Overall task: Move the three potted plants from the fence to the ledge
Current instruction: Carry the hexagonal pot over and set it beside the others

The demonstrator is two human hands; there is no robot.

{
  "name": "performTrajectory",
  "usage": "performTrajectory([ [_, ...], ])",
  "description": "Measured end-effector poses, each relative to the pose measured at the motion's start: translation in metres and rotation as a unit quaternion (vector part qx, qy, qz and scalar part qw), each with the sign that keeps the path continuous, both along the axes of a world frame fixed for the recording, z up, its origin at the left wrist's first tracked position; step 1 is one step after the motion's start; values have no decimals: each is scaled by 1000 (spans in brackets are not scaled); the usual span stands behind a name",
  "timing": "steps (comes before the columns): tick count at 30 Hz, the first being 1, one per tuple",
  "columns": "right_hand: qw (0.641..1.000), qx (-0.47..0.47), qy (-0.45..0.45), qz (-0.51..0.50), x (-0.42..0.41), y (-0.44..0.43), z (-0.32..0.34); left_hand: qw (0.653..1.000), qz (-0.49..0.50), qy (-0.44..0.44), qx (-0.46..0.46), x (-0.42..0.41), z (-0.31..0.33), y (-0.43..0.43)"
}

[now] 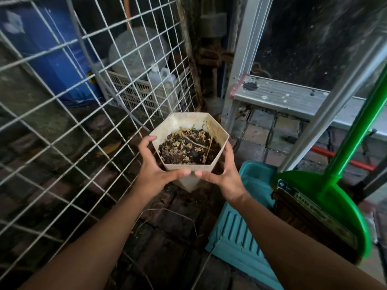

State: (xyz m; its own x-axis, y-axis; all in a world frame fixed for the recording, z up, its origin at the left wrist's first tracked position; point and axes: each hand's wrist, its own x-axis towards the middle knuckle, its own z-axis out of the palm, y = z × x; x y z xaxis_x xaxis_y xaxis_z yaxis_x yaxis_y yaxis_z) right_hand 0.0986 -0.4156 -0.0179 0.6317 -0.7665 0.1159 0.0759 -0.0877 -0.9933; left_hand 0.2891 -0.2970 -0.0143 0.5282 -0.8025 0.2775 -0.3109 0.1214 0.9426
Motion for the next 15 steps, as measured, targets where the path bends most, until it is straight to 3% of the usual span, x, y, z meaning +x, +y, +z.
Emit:
performTrajectory([
  [15, 997, 57, -55, -21, 22, 8, -10, 997, -71, -8, 35, -6, -7, -1],
])
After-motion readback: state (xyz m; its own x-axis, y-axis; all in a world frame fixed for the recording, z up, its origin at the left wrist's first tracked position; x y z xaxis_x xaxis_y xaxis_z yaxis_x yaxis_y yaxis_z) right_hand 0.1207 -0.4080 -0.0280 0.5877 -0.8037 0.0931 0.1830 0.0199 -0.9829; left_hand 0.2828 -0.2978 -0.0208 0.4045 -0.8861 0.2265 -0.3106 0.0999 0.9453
